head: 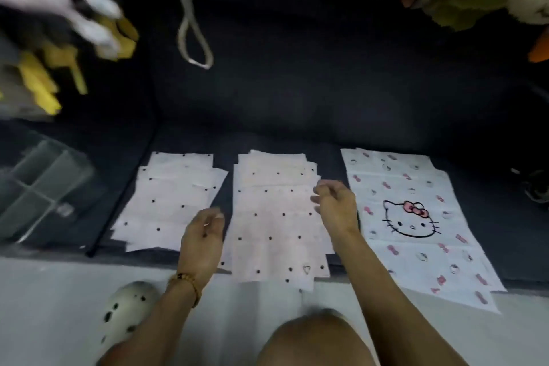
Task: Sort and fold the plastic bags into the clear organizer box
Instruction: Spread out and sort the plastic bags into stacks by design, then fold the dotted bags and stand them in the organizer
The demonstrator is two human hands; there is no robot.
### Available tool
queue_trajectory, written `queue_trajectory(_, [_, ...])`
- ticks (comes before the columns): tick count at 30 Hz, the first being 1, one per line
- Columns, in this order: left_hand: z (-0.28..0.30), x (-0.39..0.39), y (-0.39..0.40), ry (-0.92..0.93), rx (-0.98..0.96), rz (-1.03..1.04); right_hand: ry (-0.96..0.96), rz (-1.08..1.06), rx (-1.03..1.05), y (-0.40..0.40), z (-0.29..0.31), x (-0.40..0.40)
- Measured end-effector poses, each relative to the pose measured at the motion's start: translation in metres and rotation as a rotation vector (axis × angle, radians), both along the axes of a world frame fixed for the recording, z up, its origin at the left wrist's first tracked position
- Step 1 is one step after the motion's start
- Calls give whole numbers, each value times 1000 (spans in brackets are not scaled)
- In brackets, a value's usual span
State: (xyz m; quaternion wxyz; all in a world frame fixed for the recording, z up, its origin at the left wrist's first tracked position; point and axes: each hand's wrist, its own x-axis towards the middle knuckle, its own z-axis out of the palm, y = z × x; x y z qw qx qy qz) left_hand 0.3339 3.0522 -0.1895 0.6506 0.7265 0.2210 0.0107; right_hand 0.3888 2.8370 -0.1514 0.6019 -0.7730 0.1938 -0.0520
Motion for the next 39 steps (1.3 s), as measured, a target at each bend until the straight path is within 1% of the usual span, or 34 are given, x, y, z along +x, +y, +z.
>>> queue_trajectory(2, [-8,-7,44,29,-21,89,41,98,-7,49,-14,8])
queue_trajectory(4, [-20,-14,84,61,-1,154,77,192,-39,96,-33,15])
queue_trajectory(7, [-37,-18,130,105,183,197,89,400,-165,154,-60,24])
queue_trajectory(9, [-46,-12,152,148,258,204,86,545,-269,181,-77,32])
queue_trajectory(11, [-54,-2,168,184,361,162,58,731,-469,198,-93,41])
queue_trajectory(13, [-61,11,176,197,483,98,41,962,-729,206,-109,50])
queue_trajectory(14, [-63,17,177,212,540,76,28,1055,-847,207,-117,52])
queue_trajectory(15, [-65,23,177,230,615,45,5,1109,-918,206,-125,54])
queue_trajectory(17, [-69,35,173,253,764,-50,-58,1118,-918,199,-137,56])
queue_trajectory(20, [-75,51,160,236,796,-124,-145,1085,-850,186,-142,59])
queue_trajectory(25, [-89,56,146,166,946,-244,-198,1089,-946,175,-141,74])
queue_trajectory(29, [-100,74,143,57,844,-332,-180,1052,-1037,170,-142,96])
queue_trajectory(32, [-105,104,139,-17,818,-326,-158,1019,-1060,168,-144,121])
queue_trajectory(34, [-106,124,137,-42,846,-315,-135,1008,-1040,169,-140,137])
queue_trajectory(36, [-104,139,138,-40,875,-337,-120,964,-971,173,-128,148])
queue_trajectory(39, [-98,144,143,-6,861,-352,-216,840,-914,181,-109,149])
